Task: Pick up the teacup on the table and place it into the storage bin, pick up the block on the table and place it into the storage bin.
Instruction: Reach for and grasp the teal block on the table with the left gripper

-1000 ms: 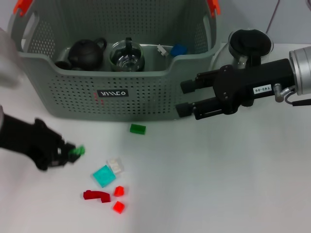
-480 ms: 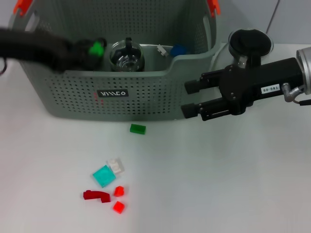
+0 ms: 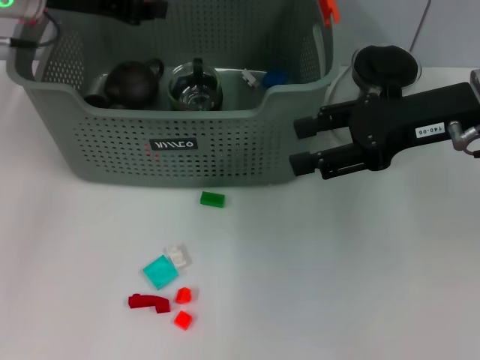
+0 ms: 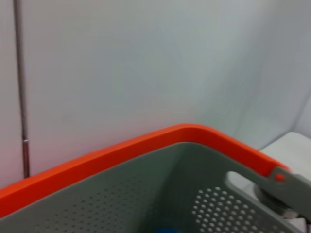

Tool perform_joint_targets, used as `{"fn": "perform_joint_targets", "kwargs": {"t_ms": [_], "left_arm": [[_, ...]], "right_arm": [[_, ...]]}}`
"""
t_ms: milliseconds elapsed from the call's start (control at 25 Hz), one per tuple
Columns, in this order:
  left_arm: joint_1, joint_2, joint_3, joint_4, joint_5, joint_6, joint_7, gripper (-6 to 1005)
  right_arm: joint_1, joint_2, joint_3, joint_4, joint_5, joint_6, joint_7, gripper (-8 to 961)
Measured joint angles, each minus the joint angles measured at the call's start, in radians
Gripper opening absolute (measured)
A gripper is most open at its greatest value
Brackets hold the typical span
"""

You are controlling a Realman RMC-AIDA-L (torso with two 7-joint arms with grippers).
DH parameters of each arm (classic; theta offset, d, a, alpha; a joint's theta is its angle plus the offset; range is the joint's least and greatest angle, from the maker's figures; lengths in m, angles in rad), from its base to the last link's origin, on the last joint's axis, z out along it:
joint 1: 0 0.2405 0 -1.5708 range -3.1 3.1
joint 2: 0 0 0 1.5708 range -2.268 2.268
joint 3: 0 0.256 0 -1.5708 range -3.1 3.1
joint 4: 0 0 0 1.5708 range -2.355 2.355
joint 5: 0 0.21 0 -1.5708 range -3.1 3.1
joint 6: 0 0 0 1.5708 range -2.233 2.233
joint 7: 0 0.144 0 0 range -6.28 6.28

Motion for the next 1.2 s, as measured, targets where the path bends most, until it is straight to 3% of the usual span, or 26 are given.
{"fn": "perform_joint_targets", "kwargs": {"t_ms": [200,400,600,960,1200], "left_arm": [[-0.008,-0.004,0.006,-0.011,0.004,-0.013,-0.010,64],[0.030,-0.012,0.012,-0.079,0.005,0.052,-0.039,77],[0.086,-0.035,0.010,-0.168,-0.009,0.124,-0.071,217],[0.262,-0.134,0.010,-0.475,-0.137,0.424,-0.045,495],[0.341,-0.151,0.005,-0.487,-0.168,0.583,0.002,767]], "right_arm": [[0.002,-0.005,0.005,-0.001,-0.001,0.000,0.000,778],[0.004,-0.008,0.020,-0.001,0.000,-0.001,-0.002,778],[0.002,-0.009,0.021,0.001,0.000,-0.003,-0.008,778],[0.000,-0.010,0.020,-0.002,-0.004,-0.026,-0.011,778],[-0.002,-0.013,0.013,-0.001,-0.010,-0.032,-0.024,777]]}}
